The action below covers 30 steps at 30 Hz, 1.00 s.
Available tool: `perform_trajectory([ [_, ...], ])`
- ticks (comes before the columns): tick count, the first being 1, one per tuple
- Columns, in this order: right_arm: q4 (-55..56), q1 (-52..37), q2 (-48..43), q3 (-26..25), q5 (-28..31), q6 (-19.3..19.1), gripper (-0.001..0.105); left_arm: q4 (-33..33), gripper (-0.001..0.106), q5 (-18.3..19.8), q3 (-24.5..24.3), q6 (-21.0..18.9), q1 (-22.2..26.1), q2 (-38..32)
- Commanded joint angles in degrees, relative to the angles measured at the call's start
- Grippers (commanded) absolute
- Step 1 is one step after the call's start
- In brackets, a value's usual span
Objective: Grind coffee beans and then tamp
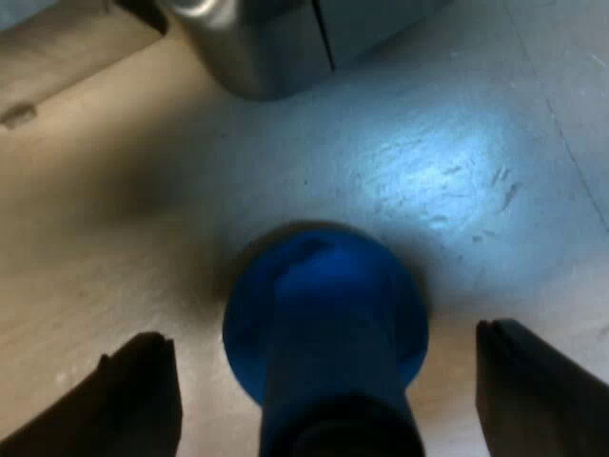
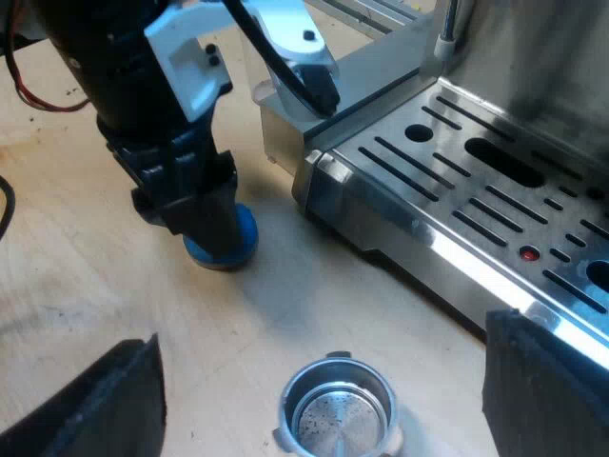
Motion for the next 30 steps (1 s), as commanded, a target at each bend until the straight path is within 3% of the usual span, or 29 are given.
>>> perform_trajectory([
  [1,-0.45,-0.04,-0.24,-0.12,0.35,-0.35,0.070,-0.35,0.063,0.16,-0.32,0.42,-0.17,0.85],
  [4,-0.45,-0.04,-0.24,-0.12,0.35,-0.35,0.070,-0.24,0.050,0.87,-0.32,0.42,-0.17,1.45],
  [6,-0.45,-0.04,-0.24,-0.12,0.35,-0.35,0.070,-0.24,0.028,0.87,-0.32,0.42,-0.17,1.42],
  [7,-0.45,-0.04,-0.24,-0.12,0.35,-0.35,0.070,-0.24,0.024,0.87,-0.32,0.42,-0.17,1.42],
  [9,-0.45,-0.04,-0.24,-0.12,0.35,-0.35,0.070,0.24,0.000,0.87,-0.32,0.42,-0.17,1.42],
  [16,-0.45,-0.04,-0.24,-0.12,0.35,-0.35,0.070,0.59,0.000,0.87,-0.32,0.78,-0.17,-3.64],
  [25,-0.45,-0.04,-0.24,-0.12,0.35,-0.35,0.070,2.22,0.000,0.87,-0.32,0.78,-0.17,-20.97],
  [28,-0.45,-0.04,-0.24,-0.12,0.35,-0.35,0.070,3.56,0.000,1.63,-0.32,0.78,-0.17,-25.06],
  [30,-0.45,-0.04,-0.24,-0.12,0.35,-0.35,0.070,6.30,0.000,5.11,-0.32,0.18,-0.17,-29.70],
])
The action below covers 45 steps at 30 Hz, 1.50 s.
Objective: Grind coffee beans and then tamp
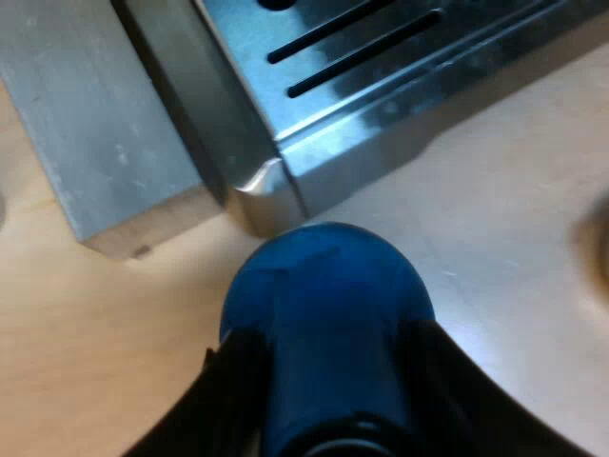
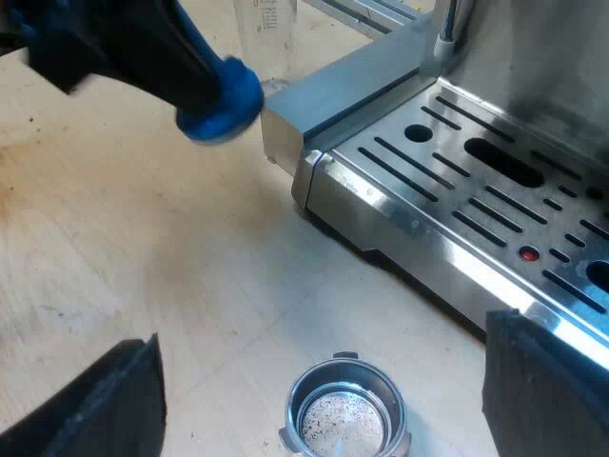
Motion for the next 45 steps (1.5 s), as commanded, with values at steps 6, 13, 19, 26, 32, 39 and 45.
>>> perform_trajectory([
  [6,-0.38,-0.04,-0.24,-0.12,0.35,-0.46,0.070,4.01,0.000,4.17,-0.25,-0.85,-0.17,-8.31],
  [13,0.64,-0.04,-0.24,-0.12,-0.48,-0.46,0.070,6.77,0.000,5.87,-3.11,-1.11,-6.39,-9.57],
  [19,0.38,-0.04,-0.24,3.03,-0.07,2.68,0.070,6.64,0.000,5.87,-4.79,-1.11,-10.78,-9.57],
  [26,-5.15,-0.04,-0.24,11.01,-0.07,5.73,0.070,6.75,0.000,6.08,-4.81,-0.72,-10.89,-9.57],
  [32,-12.18,-0.04,-0.24,17.16,-0.07,6.16,0.070,6.75,0.000,7.40,-4.81,-0.46,-11.04,-9.30],
  [39,-13.58,-0.04,-0.24,19.90,-1.49,5.92,0.070,6.75,0.000,7.77,-4.89,-0.36,-15.20,-6.21],
  [45,-14.97,-0.04,-0.24,20.78,-7.23,5.22,0.070,5.99,0.000,7.77,-4.89,-0.36,-20.86,-1.39],
])
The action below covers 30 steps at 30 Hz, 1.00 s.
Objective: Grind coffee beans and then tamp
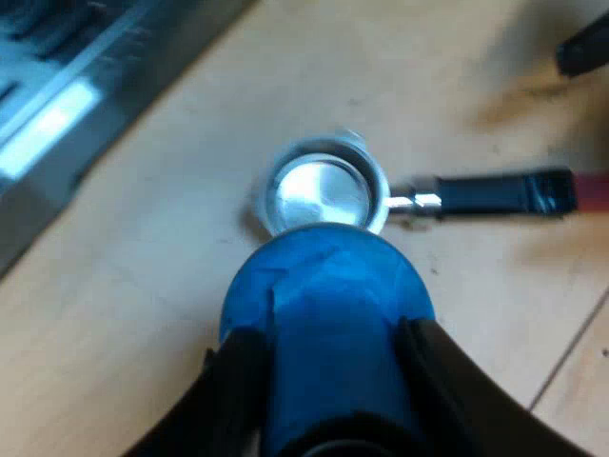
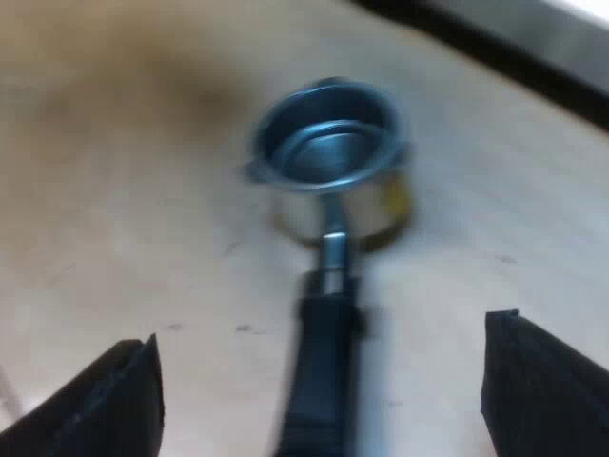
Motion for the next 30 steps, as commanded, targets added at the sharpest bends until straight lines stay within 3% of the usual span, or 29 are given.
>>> perform_trajectory([
  [1,-0.70,-0.04,-0.24,0.03,-1.45,-0.38,0.070,-1.43,0.000,0.36,-0.45,0.13,-1.99,2.47],
  [6,-0.70,-0.04,-0.24,0.03,-0.78,-0.12,0.070,-3.06,0.000,0.36,-0.90,1.47,-4.10,7.17],
  [11,-0.70,-0.04,-0.24,0.03,-1.27,1.80,0.070,-2.92,0.000,-3.21,-3.93,5.97,-6.68,13.83],
  [17,-0.70,-0.04,-0.24,0.03,-1.27,1.80,0.070,-3.28,0.000,-3.09,-6.70,6.52,-6.95,19.12],
  [30,-0.70,-0.04,-0.24,0.03,-1.27,1.80,0.070,-6.84,0.000,-1.62,-6.87,7.55,-6.95,24.92],
])
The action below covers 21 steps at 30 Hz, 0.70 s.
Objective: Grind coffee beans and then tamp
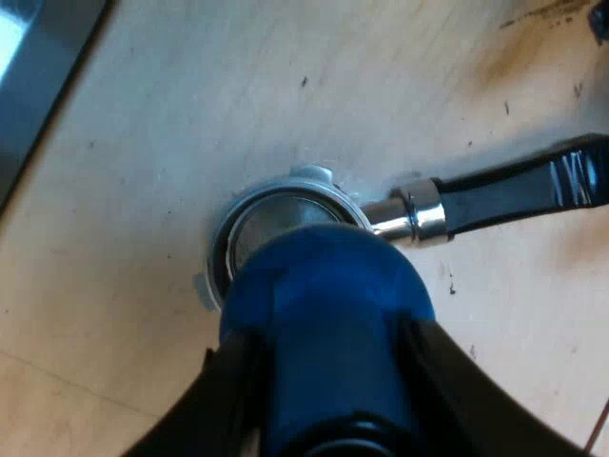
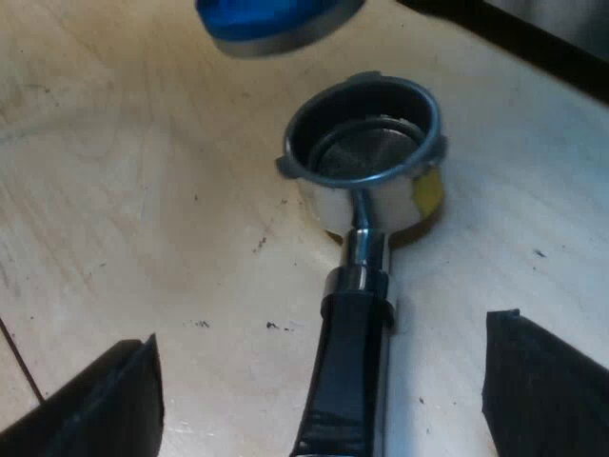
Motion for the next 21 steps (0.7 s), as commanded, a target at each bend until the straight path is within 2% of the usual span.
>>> perform_trajectory([
  [1,-0.34,-0.04,-0.24,-0.05,-0.27,0.17,0.070,-2.67,0.000,0.00,-0.46,0.92,-0.27,2.10],
  [21,-0.34,-0.04,-0.24,-0.05,-0.27,0.17,0.070,-4.32,0.000,0.23,-0.46,0.92,-0.27,9.85],
])
